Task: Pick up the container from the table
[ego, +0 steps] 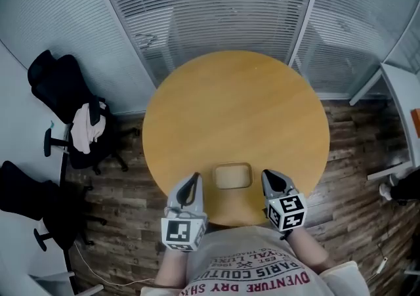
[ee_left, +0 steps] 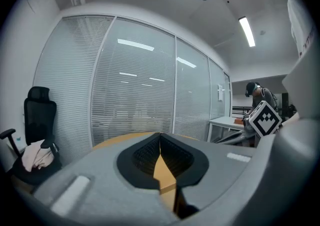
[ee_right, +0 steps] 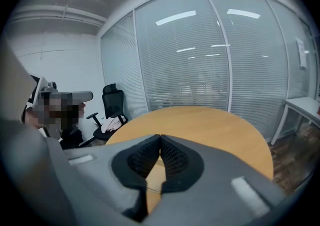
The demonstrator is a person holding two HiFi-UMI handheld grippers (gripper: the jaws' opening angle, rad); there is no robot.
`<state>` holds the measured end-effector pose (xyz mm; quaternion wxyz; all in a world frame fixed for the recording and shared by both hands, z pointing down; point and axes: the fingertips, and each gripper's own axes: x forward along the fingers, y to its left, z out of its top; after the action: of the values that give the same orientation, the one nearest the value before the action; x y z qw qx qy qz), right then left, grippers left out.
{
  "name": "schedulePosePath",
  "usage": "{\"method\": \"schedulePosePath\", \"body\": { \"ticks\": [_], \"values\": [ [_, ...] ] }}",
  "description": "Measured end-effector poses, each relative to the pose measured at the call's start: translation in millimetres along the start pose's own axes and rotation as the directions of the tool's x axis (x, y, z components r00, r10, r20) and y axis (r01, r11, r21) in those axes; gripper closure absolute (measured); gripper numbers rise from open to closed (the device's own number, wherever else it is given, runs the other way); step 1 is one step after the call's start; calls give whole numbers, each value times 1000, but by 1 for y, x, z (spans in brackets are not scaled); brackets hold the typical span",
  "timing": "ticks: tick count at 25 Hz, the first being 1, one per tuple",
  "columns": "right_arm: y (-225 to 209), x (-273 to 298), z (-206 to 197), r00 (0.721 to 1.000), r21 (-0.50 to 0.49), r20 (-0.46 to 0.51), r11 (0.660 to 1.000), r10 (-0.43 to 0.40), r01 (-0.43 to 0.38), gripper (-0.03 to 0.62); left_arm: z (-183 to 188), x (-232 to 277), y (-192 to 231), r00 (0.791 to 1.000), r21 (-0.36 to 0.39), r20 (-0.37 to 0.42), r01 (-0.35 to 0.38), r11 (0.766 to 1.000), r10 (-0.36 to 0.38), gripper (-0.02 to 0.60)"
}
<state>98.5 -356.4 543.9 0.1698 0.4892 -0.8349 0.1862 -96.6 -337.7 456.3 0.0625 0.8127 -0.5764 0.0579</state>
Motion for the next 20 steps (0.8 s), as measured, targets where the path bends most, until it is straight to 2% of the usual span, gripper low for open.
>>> {"method": "schedulePosePath", "body": {
  "ticks": [3, 9, 10, 11, 12, 17, 20],
  "values": [
    [-4, 17, -3, 999, 23, -44, 999, -28, 29, 591, -4, 12, 16, 1000, 22, -2, 9, 1000, -9, 574],
    [-14, 64, -37, 980, 1, -194, 999, -53, 54, 589, -15, 35, 44, 999, -12, -1, 38, 999, -38, 574],
    [-17, 71, -46, 972, 2, -228, 999, -50, 52, 570, -15, 39, 47, 999, -19, 0, 39, 999, -39, 574],
    [-18, 78, -56, 964, 4, -261, 999, -48, 51, 504, -16, 41, 51, 999, -25, -1, 38, 999, -38, 574],
    [-20, 84, -65, 955, 5, -291, 999, -49, 52, 490, -19, 44, 54, 999, -26, -7, 35, 999, -35, 574],
    [-35, 105, -102, 914, 14, -402, 997, -61, 73, 475, -40, 57, 63, 998, 4, -47, 30, 1000, -30, 574],
    [-40, 120, -126, 874, 79, -484, 994, -30, 77, 476, -48, 62, 68, 998, -6, -64, 29, 1000, -30, 574]
  ]
}}
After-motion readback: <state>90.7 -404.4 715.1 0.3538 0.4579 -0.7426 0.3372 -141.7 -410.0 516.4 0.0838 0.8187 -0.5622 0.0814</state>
